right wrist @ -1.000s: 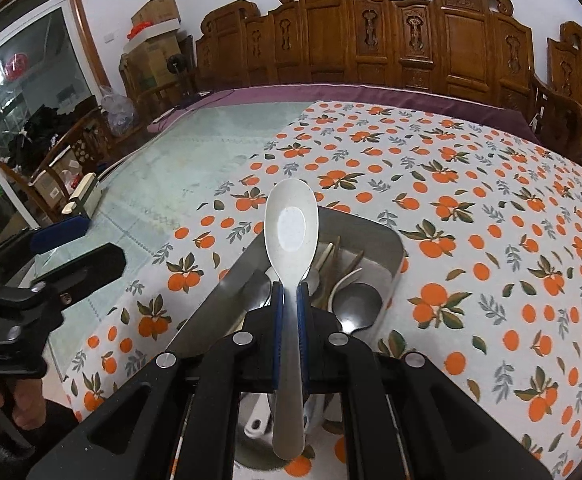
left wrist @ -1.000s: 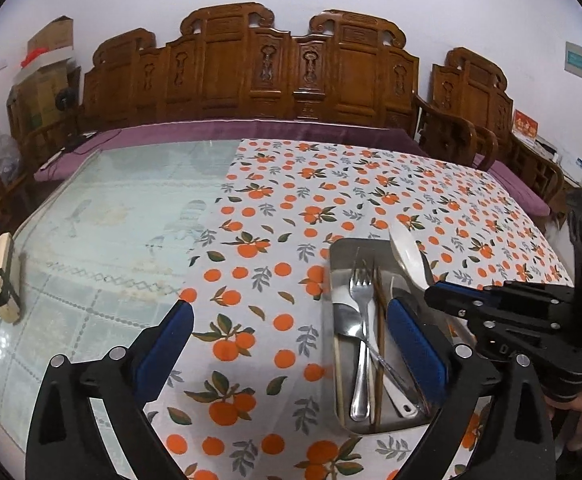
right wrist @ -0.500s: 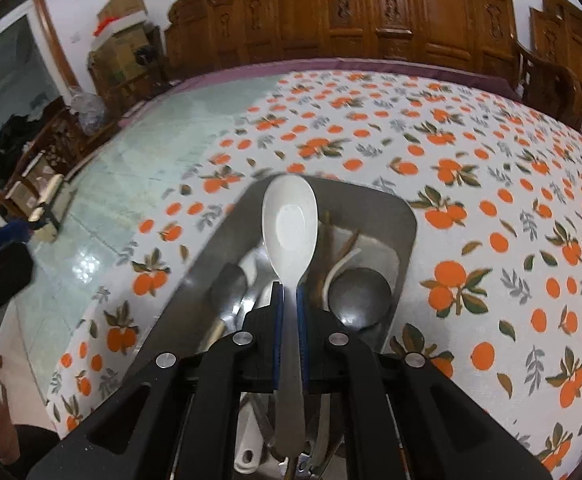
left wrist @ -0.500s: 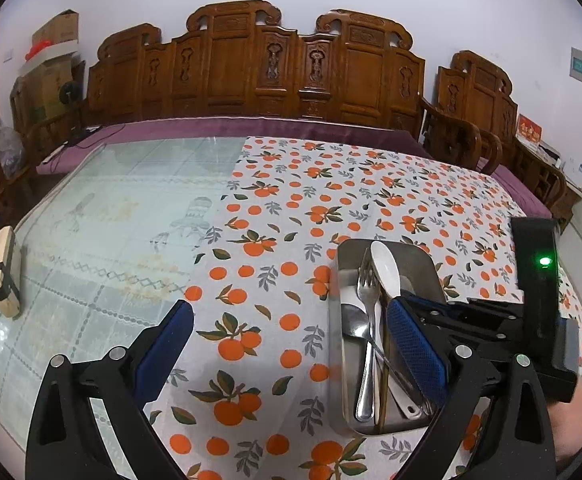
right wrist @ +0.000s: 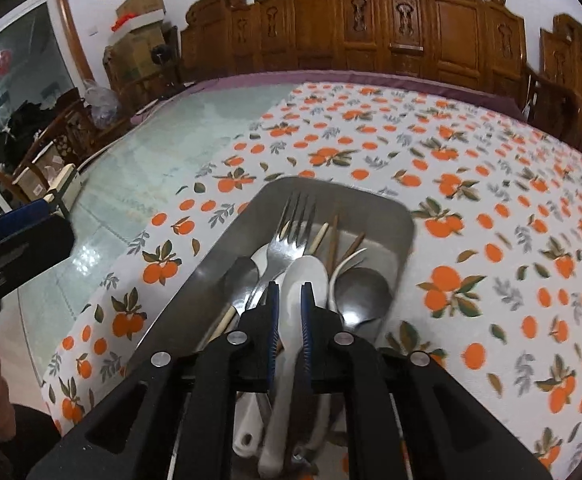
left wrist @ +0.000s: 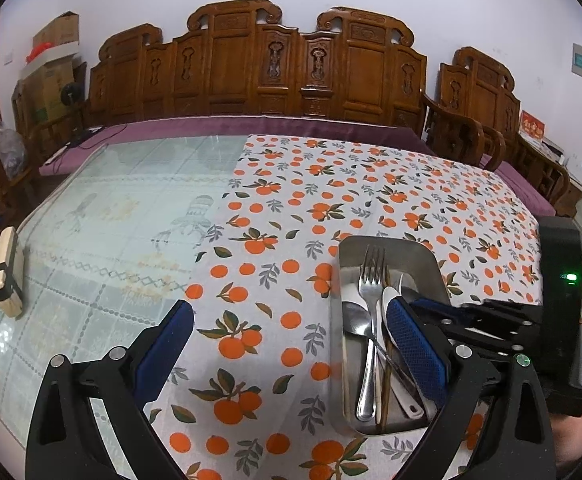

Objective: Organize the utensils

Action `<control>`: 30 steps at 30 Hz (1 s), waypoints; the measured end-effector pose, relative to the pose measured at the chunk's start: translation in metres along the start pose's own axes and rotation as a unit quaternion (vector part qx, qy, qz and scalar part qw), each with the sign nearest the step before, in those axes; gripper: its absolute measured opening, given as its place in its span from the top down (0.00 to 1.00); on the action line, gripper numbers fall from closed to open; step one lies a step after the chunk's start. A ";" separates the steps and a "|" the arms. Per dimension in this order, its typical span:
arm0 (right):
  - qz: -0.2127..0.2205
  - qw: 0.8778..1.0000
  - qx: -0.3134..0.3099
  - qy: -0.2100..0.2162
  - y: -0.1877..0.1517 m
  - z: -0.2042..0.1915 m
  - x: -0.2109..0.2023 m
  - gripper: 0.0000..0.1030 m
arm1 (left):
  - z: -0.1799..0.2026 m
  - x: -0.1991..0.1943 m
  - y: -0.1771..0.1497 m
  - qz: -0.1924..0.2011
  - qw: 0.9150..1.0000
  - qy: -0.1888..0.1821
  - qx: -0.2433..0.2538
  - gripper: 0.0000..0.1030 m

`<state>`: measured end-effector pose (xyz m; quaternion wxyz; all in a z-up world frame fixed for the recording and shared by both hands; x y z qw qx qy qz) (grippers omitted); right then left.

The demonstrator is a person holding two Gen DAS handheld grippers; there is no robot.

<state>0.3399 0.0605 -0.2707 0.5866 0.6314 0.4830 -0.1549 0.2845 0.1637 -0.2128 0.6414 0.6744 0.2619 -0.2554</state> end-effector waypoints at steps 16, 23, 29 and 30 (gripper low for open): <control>0.091 0.994 0.002 -0.056 0.000 0.061 -0.142 0.26 | 0.059 -0.036 0.001 0.008 1.000 -0.007 0.019 0.08; 0.130 0.988 0.028 -0.077 -0.014 0.089 -0.208 0.03 | 0.088 -0.071 0.004 0.017 0.999 -0.005 0.035 0.08; 0.159 0.982 0.039 -0.094 -0.030 0.099 -0.254 0.03 | 0.110 -0.101 0.004 0.027 0.999 -0.004 0.046 0.08; 0.167 0.980 0.041 -0.098 -0.031 0.100 -0.262 0.03 | 0.115 -0.108 0.006 0.031 0.998 -0.002 0.049 0.08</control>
Point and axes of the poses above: each gripper's, at about its wrist camera, not at the fingertips, and x roughly the way its jaws point, z to its right, y to its top, the point moved 10 cm from there along x, roughly the way its jaws point, and after that the axes turned 8 degrees about x, right-handed, at the moved point
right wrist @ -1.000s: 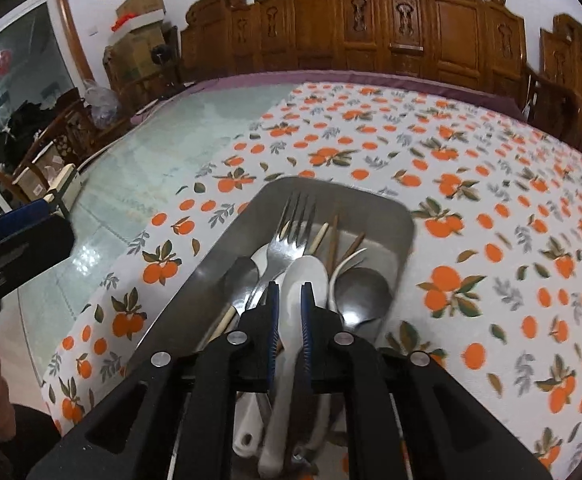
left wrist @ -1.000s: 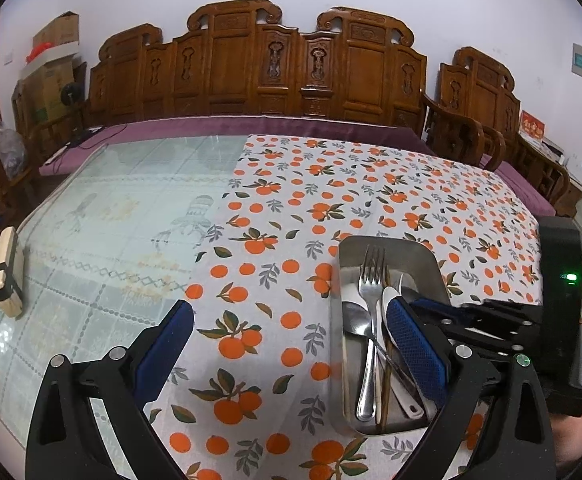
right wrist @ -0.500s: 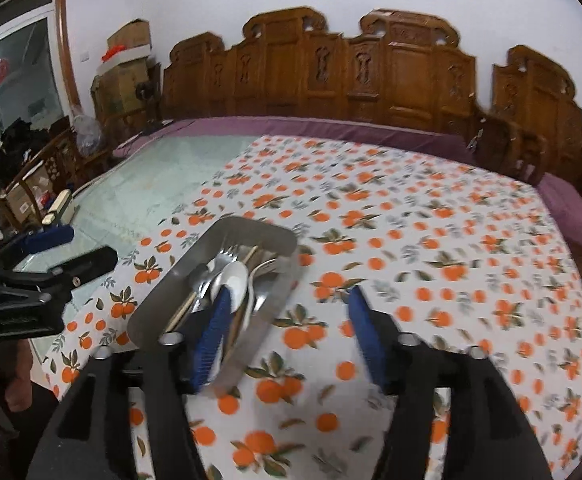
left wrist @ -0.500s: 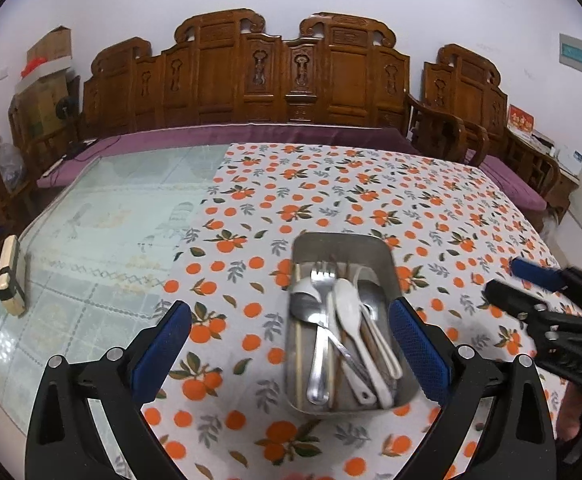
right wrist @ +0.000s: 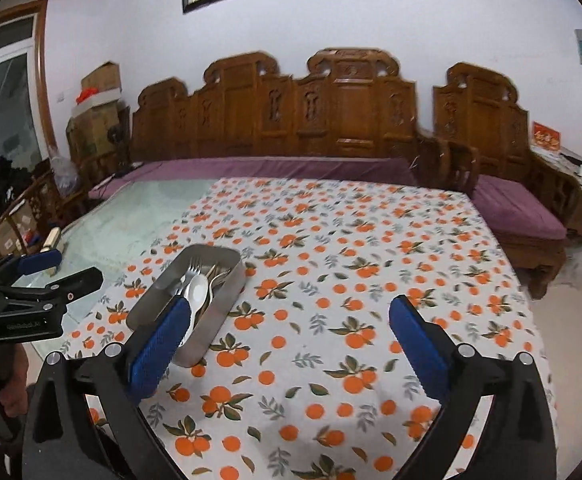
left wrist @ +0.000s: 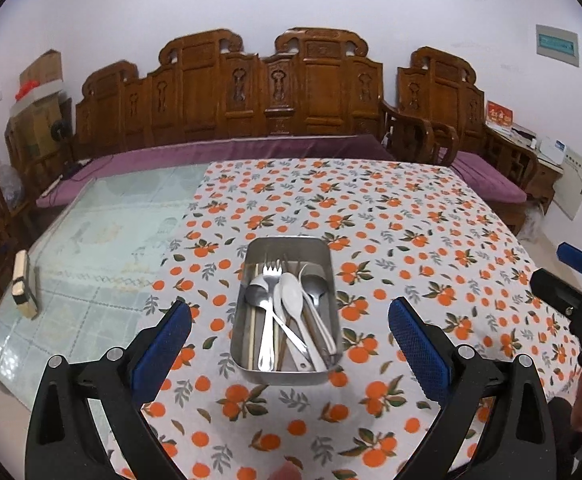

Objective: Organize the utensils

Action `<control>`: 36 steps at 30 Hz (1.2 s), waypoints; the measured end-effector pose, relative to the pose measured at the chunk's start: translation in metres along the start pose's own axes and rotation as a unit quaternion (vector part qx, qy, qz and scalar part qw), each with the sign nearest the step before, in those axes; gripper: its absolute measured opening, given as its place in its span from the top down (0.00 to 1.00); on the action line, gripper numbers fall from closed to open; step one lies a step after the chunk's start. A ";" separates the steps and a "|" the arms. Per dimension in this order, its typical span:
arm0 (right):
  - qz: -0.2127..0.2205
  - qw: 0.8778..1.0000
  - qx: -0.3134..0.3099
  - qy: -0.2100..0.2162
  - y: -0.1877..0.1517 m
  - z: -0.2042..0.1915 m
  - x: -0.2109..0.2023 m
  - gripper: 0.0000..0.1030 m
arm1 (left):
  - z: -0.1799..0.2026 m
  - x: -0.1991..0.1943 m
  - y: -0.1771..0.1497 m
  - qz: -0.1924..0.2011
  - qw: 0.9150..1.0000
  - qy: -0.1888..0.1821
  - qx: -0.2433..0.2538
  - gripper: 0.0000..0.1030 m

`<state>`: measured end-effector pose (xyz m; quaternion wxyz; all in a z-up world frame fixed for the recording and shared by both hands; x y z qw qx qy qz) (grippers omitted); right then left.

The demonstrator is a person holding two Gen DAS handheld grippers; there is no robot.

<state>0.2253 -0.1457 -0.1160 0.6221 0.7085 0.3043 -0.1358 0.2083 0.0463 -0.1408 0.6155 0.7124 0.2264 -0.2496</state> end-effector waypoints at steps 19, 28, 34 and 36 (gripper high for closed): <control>0.124 0.992 0.011 -0.002 0.038 0.003 -0.138 0.03 | 0.035 -0.128 0.042 0.105 0.994 -0.005 0.010 0.08; 0.129 0.992 0.010 -0.001 0.038 -0.001 -0.150 0.03 | 0.037 -0.143 0.043 0.115 0.993 0.000 0.008 0.08; 0.130 0.991 0.011 0.000 0.039 -0.001 -0.153 0.03 | 0.037 -0.145 0.043 0.116 0.993 0.000 0.009 0.08; 0.130 0.991 0.011 0.000 0.039 -0.001 -0.154 0.03 | 0.037 -0.146 0.043 0.117 0.993 0.000 0.008 0.08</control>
Point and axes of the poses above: each gripper's, at about its wrist camera, not at the fingertips, and x roughly the way its jaws point, z to its right, y to its top, the point moved 10 cm from there along x, roughly the way its jaws point, and after that the axes turned 8 degrees about x, right-handed, at the moved point
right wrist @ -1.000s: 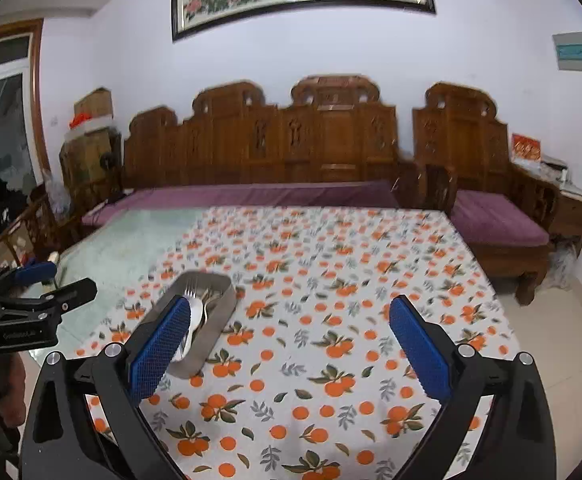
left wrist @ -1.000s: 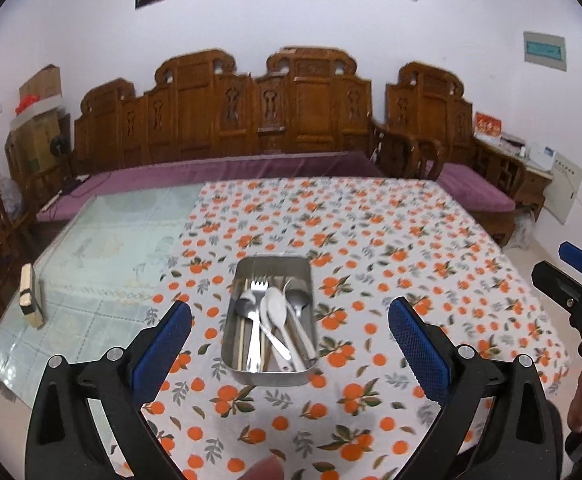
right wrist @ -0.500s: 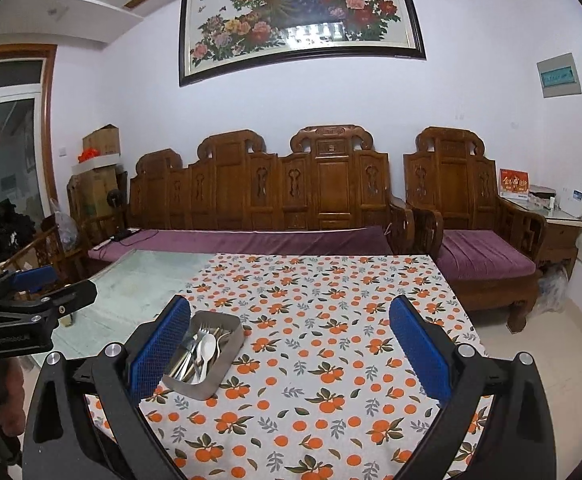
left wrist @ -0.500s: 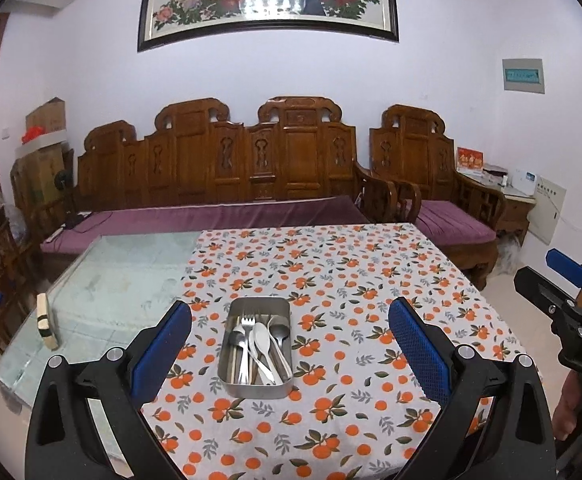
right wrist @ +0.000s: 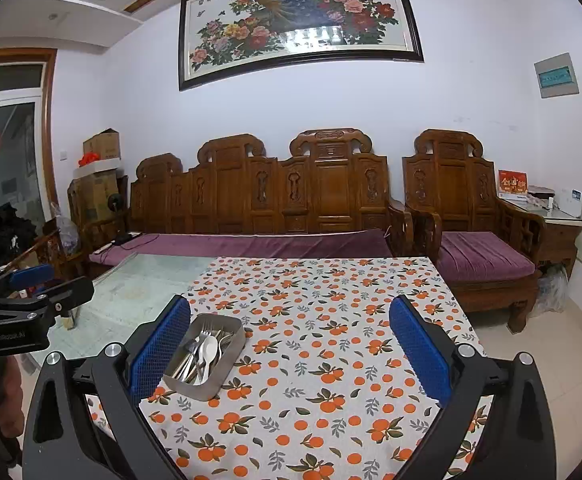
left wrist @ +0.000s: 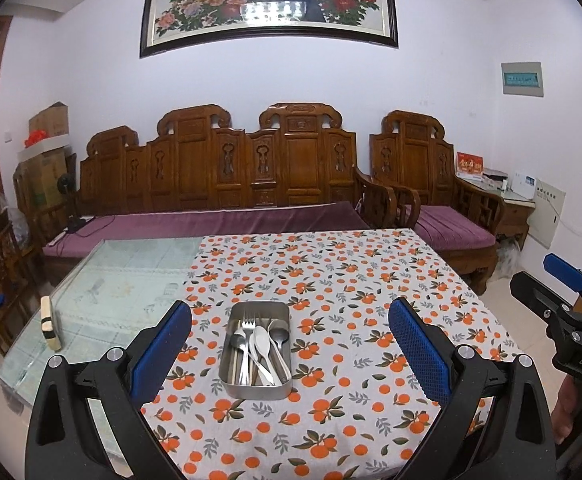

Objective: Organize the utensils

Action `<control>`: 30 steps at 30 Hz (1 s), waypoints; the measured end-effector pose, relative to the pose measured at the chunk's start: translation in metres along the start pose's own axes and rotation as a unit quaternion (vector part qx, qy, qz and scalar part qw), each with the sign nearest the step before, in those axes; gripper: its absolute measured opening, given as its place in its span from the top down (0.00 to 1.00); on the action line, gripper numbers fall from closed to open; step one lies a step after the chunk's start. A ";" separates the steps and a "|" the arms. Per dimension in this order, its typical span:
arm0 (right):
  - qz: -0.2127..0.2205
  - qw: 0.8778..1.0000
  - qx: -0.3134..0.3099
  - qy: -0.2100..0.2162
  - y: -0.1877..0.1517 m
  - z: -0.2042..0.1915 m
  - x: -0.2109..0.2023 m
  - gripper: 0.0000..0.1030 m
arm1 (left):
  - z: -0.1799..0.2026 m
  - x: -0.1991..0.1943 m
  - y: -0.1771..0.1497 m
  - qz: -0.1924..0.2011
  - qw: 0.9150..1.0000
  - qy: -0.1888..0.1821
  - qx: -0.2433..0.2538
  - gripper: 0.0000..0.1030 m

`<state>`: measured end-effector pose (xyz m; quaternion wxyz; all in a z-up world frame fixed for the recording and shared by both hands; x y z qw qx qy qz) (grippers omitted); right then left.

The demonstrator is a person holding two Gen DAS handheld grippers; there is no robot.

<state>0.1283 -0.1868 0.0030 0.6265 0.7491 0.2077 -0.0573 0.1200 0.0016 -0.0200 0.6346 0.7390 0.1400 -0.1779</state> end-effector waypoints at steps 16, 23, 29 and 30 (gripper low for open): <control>0.000 1.000 0.001 0.000 0.001 0.000 -0.001 0.03 | 0.000 0.000 0.000 0.000 1.000 0.000 0.001 0.08; 0.000 1.000 0.001 0.000 0.002 -0.001 -0.002 0.03 | -0.002 -0.003 0.003 0.002 1.000 0.000 -0.002 0.08; 0.000 1.000 0.001 0.001 0.002 -0.001 -0.002 0.03 | -0.001 -0.003 0.002 0.002 1.000 0.000 -0.002 0.08; 0.000 1.000 0.001 0.001 0.002 -0.001 -0.002 0.03 | -0.002 -0.003 0.002 0.002 1.000 0.000 -0.002 0.08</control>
Point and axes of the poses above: each gripper's, at about its wrist camera, not at the fingertips, and x roughly the way its jaws point, z to its right, y to its top, the point moved 10 cm from there along x, roughly the way its jaws point, and after that the axes turned 8 degrees about x, right-handed, at the moved point
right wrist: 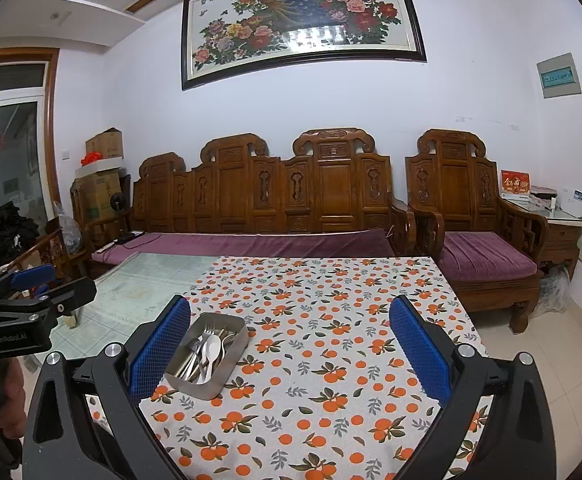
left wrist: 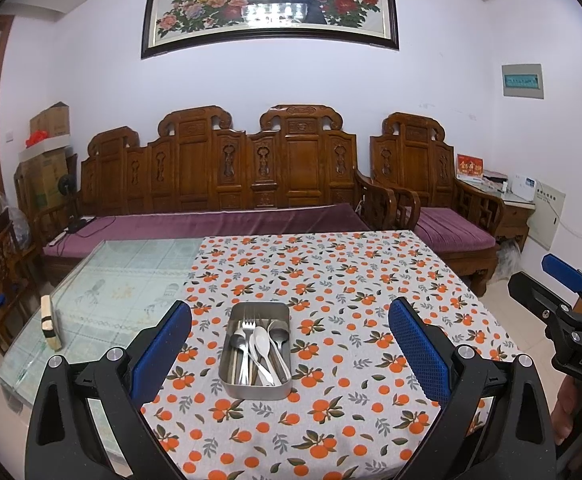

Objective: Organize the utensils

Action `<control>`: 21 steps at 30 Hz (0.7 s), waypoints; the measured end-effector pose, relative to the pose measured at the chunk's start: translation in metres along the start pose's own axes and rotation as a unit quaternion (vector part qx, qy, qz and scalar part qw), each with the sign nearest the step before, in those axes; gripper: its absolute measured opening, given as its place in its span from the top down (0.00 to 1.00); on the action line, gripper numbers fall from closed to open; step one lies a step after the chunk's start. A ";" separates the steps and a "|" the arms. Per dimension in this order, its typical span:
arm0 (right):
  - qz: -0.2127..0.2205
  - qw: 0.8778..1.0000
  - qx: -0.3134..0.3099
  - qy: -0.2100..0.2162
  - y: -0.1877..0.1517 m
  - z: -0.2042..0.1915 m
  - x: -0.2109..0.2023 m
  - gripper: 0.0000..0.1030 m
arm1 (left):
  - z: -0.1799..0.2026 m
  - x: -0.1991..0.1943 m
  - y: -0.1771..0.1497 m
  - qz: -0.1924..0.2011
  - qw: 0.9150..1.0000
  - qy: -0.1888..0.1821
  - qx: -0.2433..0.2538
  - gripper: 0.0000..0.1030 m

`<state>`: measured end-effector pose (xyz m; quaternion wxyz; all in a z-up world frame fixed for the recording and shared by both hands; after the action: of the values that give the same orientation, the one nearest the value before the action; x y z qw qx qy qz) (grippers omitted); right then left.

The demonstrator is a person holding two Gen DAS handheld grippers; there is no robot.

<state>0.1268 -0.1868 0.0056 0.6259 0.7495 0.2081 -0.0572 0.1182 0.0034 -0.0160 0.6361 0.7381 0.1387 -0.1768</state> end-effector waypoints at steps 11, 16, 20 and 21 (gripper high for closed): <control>0.000 1.000 0.000 0.001 -0.001 -0.004 -0.001 0.03 | 0.001 0.000 0.000 0.000 1.000 0.000 0.000 0.08; -0.001 1.000 0.000 0.001 -0.001 -0.004 -0.001 0.03 | 0.001 0.000 -0.001 0.000 1.000 0.000 0.000 0.08; 0.000 1.000 -0.001 0.001 -0.001 -0.007 -0.002 0.03 | 0.000 -0.001 0.000 0.001 1.000 0.000 -0.001 0.08; -0.001 1.000 -0.001 0.001 -0.001 -0.006 -0.001 0.03 | 0.000 -0.002 0.001 0.002 1.000 0.000 -0.001 0.08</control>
<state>0.1243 -0.1811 0.0065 0.6262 0.7489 0.2096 -0.0564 0.1170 0.0032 -0.0143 0.6372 0.7377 0.1372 -0.1758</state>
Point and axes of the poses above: each gripper's, at about its wrist camera, not at the fingertips, and x roughly the way its jaws point, z to its right, y to its top, the point moved 10 cm from there along x, roughly the way its jaws point, and after that the axes turned 8 degrees about x, right-handed, at the moved point
